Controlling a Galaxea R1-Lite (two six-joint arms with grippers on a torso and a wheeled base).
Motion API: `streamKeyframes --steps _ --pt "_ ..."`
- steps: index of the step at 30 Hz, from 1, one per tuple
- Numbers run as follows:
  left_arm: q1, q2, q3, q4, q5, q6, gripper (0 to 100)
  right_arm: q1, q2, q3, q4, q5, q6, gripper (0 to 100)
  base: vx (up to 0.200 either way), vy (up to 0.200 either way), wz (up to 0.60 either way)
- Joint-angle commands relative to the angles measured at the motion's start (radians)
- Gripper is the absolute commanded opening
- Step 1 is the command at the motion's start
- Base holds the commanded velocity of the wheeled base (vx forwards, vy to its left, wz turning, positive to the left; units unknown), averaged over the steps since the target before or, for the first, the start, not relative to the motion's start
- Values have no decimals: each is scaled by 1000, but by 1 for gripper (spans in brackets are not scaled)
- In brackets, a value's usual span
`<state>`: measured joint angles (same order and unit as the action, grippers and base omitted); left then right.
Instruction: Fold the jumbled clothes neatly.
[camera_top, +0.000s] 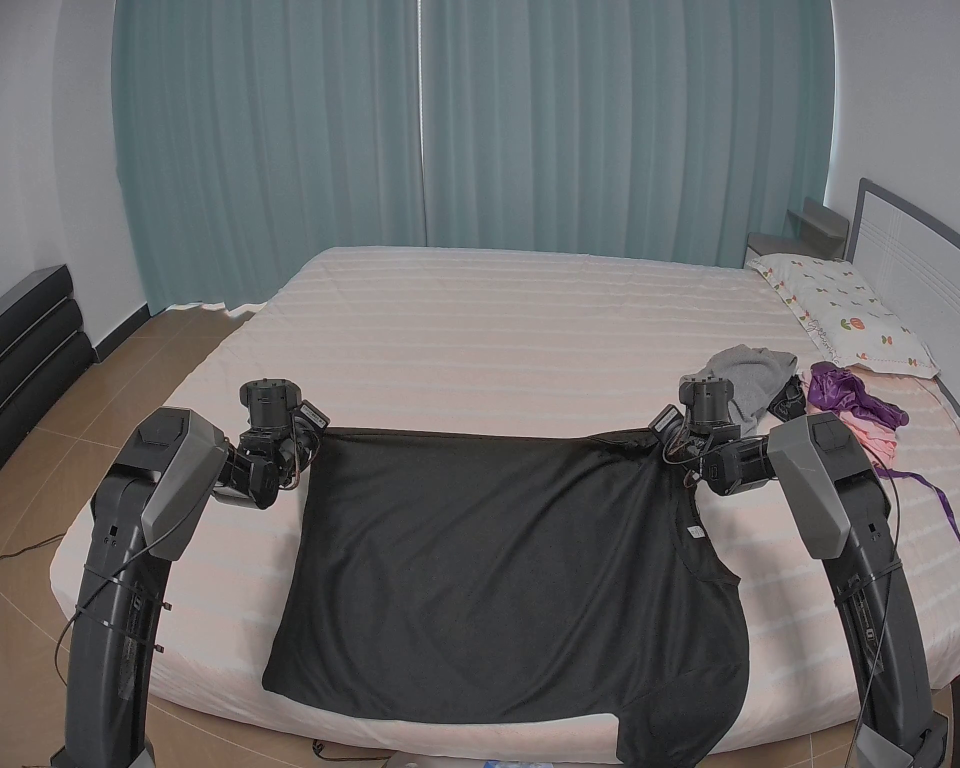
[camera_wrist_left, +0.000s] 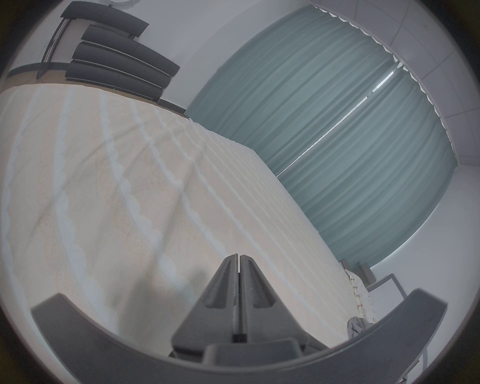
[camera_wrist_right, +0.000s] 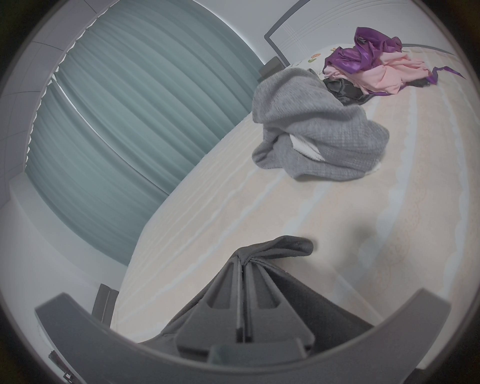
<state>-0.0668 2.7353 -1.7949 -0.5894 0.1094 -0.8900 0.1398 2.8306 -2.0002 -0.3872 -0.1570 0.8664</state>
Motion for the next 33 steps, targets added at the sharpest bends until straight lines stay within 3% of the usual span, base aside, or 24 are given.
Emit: streamKeyframes --steps 1,2,17,26,27,28,30,33 --pt "-2 26 -3 2 -2 11 100 4 39 0 2 1 -6 0 0 0 0" --pt "-5 26 -3 5 -4 11 100 6 47 0 2 1 -6 100 0 0 0" --pt "-7 15 14 2 6 6 100 -19 -62 51 -4 17 -7 100 0 0 0" --pt "5 -83 154 3 -5 -102 100 -68 -155 158 4 65 -9 100 0 0 0" --pt "5 -114 209 -1 -11 -113 100 -68 -194 236 13 119 -13 100 0 0 0" --pt "7 -117 218 -1 -14 -113 100 -68 -198 251 14 128 -17 100 0 0 0" --pt "13 -154 275 -6 -53 -122 100 -68 -235 383 4 200 -92 100 0 0 0" --pt "15 -171 299 -6 -73 -139 100 -71 -238 482 -7 226 -175 100 0 0 0"
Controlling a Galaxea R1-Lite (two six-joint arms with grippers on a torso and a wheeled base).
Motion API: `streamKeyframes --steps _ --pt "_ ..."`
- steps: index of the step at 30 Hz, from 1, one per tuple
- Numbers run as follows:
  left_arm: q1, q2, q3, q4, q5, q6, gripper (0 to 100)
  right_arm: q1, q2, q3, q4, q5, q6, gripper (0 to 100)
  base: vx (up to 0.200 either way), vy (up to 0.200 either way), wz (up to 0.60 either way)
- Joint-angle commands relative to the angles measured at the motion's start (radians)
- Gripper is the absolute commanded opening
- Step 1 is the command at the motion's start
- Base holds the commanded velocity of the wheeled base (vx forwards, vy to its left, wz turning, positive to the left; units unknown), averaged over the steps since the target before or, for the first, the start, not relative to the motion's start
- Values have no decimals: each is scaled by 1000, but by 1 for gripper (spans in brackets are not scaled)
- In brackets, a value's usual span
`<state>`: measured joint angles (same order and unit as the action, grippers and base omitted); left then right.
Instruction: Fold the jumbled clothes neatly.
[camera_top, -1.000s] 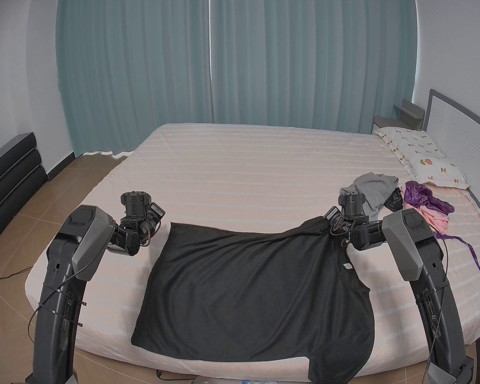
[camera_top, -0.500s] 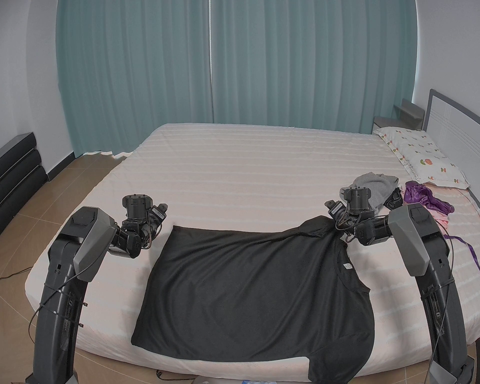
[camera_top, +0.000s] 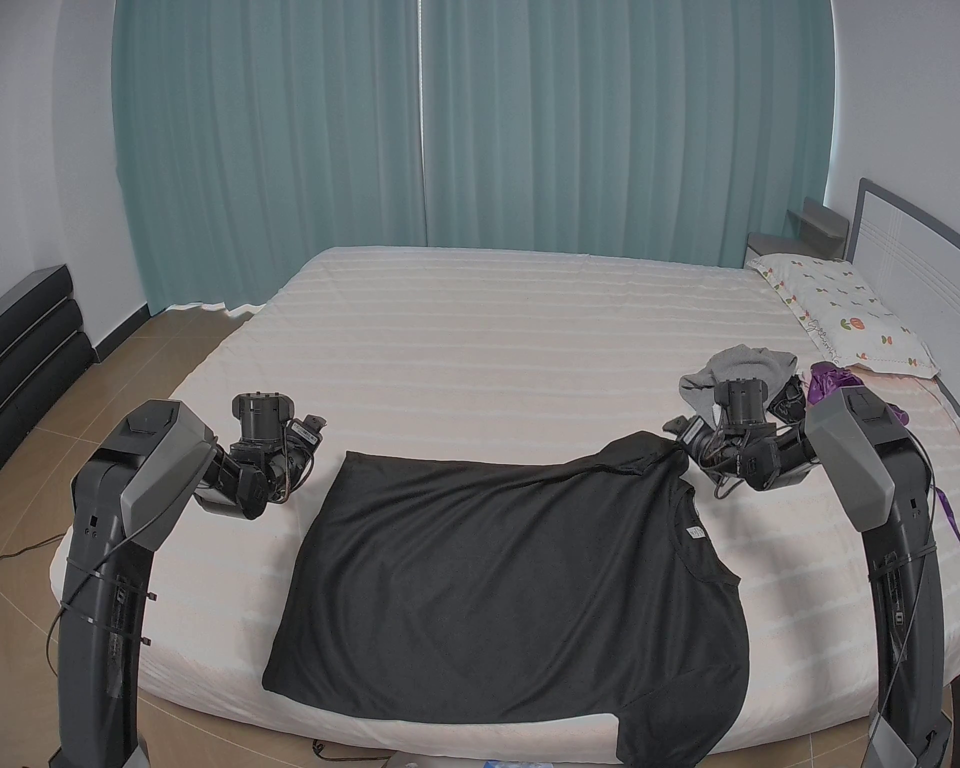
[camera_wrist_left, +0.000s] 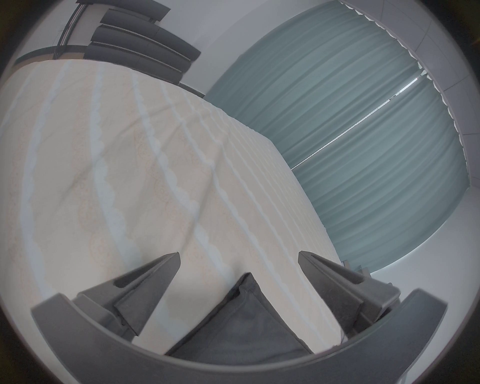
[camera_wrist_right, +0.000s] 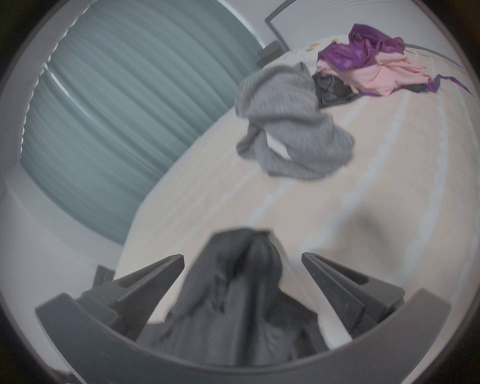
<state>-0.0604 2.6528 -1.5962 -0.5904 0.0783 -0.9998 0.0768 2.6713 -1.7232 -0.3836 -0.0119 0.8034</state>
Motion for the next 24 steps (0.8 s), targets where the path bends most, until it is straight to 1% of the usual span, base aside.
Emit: streamKeyframes --steps 1,5,7,8,9,13,14,20,24 --pt "8 -91 102 -5 -41 -33 100 -11 -74 218 -17 82 -121 100 0 0 0" --pt "7 -89 107 -5 -41 -34 100 -22 -70 254 -52 107 -130 100 0 0 0" --pt "7 -89 107 -5 -41 -34 100 -22 -70 254 -52 107 -130 100 0 0 0" --pt "7 -88 107 -3 -41 -34 100 -28 -77 264 -61 128 -125 100 0 0 0" --pt "7 -86 107 -3 -41 -34 100 -29 -80 272 -61 133 -125 100 0 0 0" --pt "7 -85 107 -3 -41 -33 100 -29 -74 284 -64 136 -130 100 0 0 0" --pt "7 -85 107 -3 -43 -34 100 -29 -70 283 -64 136 -132 0 0 0 0" --pt "7 -83 107 -5 -41 -33 100 -25 -51 275 -66 133 -133 0 0 0 0" --pt "5 -83 107 -5 -41 -31 100 -26 -59 275 -97 124 -133 0 0 0 0"
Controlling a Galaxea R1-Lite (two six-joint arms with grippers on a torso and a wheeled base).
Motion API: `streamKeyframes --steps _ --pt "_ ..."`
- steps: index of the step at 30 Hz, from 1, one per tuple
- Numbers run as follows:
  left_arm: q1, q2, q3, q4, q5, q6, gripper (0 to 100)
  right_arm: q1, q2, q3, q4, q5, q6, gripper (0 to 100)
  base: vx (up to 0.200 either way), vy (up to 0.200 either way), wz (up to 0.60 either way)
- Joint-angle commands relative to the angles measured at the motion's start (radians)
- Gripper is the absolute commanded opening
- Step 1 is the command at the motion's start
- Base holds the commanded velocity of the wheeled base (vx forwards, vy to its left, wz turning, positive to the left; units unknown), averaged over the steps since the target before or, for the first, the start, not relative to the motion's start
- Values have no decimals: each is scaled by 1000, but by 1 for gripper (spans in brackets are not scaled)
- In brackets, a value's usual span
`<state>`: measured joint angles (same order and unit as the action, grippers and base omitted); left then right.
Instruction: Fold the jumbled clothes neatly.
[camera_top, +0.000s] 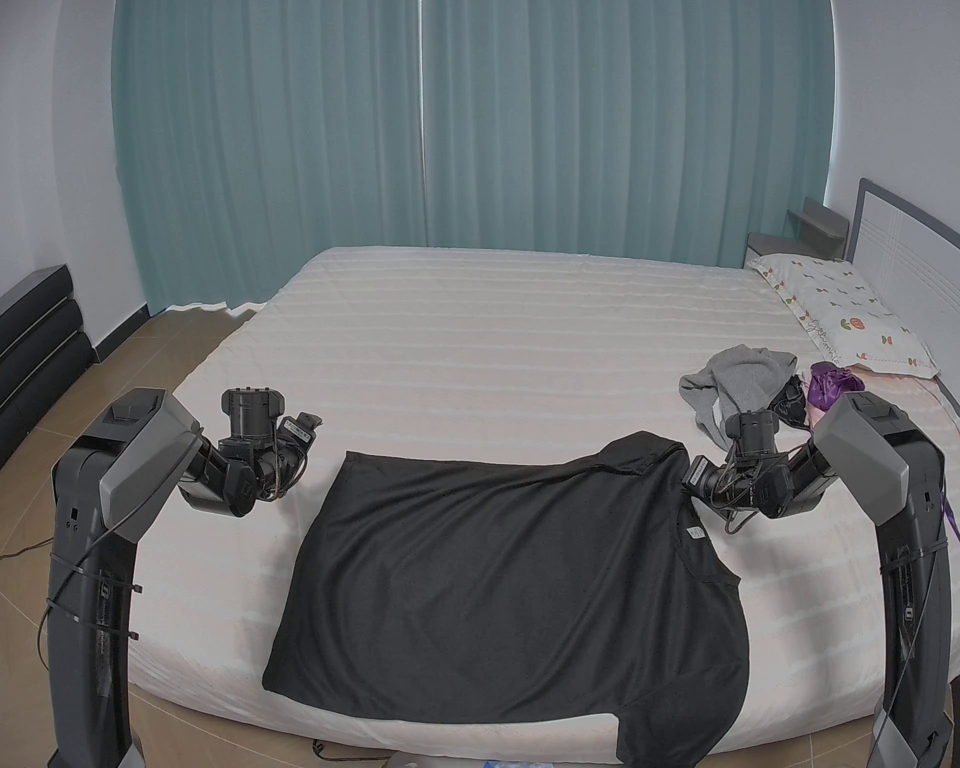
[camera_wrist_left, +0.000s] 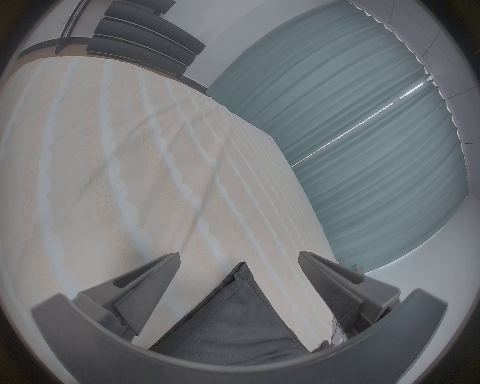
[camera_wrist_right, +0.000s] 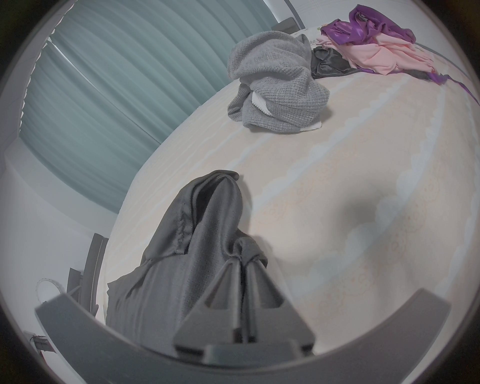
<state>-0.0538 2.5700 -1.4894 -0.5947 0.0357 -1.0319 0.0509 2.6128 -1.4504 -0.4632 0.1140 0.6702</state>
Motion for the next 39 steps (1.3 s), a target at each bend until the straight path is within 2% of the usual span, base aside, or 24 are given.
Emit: streamKeyframes --steps 1,9,16,17,26,29,32,33,34,36,39 --pt "0 -1 0 -1 1 1 100 -3 -8 7 -34 -5 0 0 0 0 0" --pt "0 1 0 -2 1 6 100 -20 -74 44 -34 -11 -15 0 0 0 0" --pt "0 1 0 -1 1 6 100 -13 -37 59 -31 -34 -84 0 0 0 0" --pt "-1 1 0 -1 3 6 100 -13 -34 53 -32 -42 -87 100 0 0 0" --pt "-1 -4 0 -1 1 6 100 17 -103 13 -40 -40 -49 100 0 0 0" --pt "-4 -5 1 -1 1 4 100 64 -106 -82 -12 -45 22 100 0 0 0" --pt "-4 -7 1 -1 1 4 100 73 -103 -99 3 -45 31 100 0 0 0" --pt "-3 -7 3 -2 1 4 100 113 -57 -153 74 -48 75 100 0 0 0" --pt "-3 -7 4 -1 1 4 100 116 -49 -157 75 -51 80 100 0 0 0" --pt "-3 -8 14 -2 1 6 100 126 -10 -214 95 -117 85 100 0 0 0" --pt "-3 -7 12 -2 1 6 100 107 -7 -228 130 -148 77 100 0 0 0"
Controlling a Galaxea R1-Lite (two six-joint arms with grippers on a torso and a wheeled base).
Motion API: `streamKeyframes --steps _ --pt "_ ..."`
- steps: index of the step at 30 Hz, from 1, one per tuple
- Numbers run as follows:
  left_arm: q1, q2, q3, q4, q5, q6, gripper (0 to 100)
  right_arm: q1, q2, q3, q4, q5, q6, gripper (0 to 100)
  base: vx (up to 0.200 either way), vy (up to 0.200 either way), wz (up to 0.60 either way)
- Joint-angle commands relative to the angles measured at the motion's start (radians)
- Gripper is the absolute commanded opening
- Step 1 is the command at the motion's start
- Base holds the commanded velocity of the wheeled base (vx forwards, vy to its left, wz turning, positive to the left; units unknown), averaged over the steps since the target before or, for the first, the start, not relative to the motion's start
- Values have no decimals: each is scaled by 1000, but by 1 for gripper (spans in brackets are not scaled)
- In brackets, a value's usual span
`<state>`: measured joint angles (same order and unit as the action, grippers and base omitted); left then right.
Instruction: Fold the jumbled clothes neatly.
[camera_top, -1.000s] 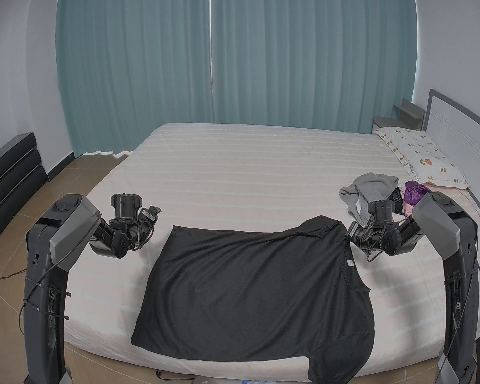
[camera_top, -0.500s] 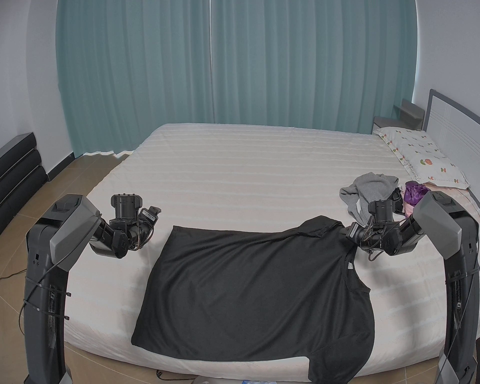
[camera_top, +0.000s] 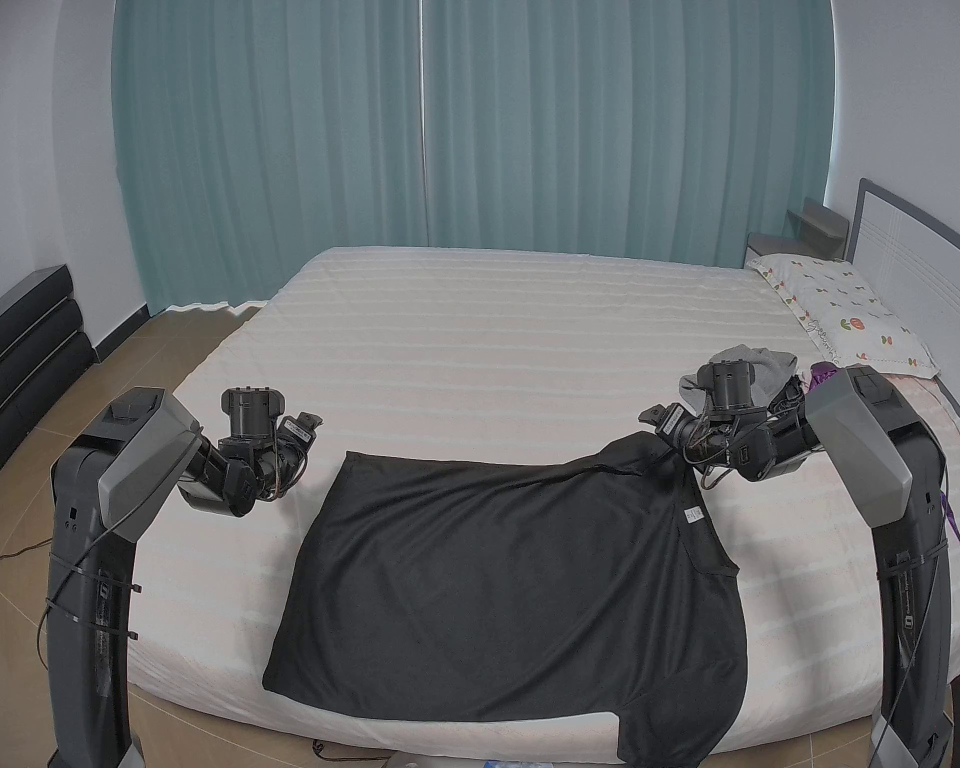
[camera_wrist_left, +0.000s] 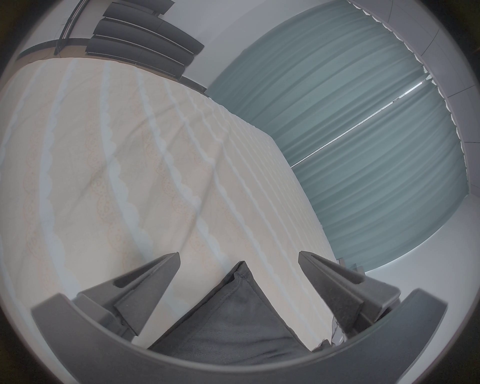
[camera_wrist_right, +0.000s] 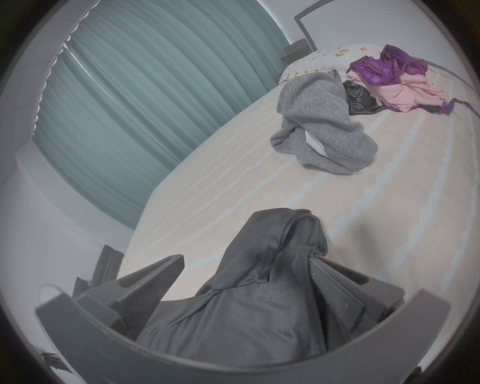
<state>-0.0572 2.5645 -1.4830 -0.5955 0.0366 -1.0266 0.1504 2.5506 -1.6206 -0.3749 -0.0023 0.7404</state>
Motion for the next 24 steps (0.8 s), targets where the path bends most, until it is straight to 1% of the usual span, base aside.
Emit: streamKeyframes --steps 1,6,8,12,14,15,18,22,24 --pt "0 -1 6 -1 0 0 100 -2 56 -58 60 -34 7 100 0 0 0" --pt "0 -1 6 -1 0 0 100 -45 49 -58 105 -45 5 100 0 0 0" --pt "0 -1 7 -1 0 0 100 -69 34 -62 152 -47 -3 100 0 0 0" --pt "0 -1 6 -1 0 0 100 -91 11 -62 179 -47 -21 100 0 0 0" --pt "0 -1 6 -1 0 0 100 -92 5 -61 180 -53 -35 100 0 0 0" --pt "2 -1 6 -1 0 0 100 -92 8 -58 177 -79 -78 100 0 0 0" --pt "0 -1 7 -1 0 0 100 -91 31 -56 172 -128 -147 100 0 0 0" --pt "0 -1 6 0 2 2 100 -81 43 -50 172 -137 -162 100 0 0 0" --pt "2 -1 6 0 0 2 100 -71 40 -15 175 -122 -168 100 0 0 0"
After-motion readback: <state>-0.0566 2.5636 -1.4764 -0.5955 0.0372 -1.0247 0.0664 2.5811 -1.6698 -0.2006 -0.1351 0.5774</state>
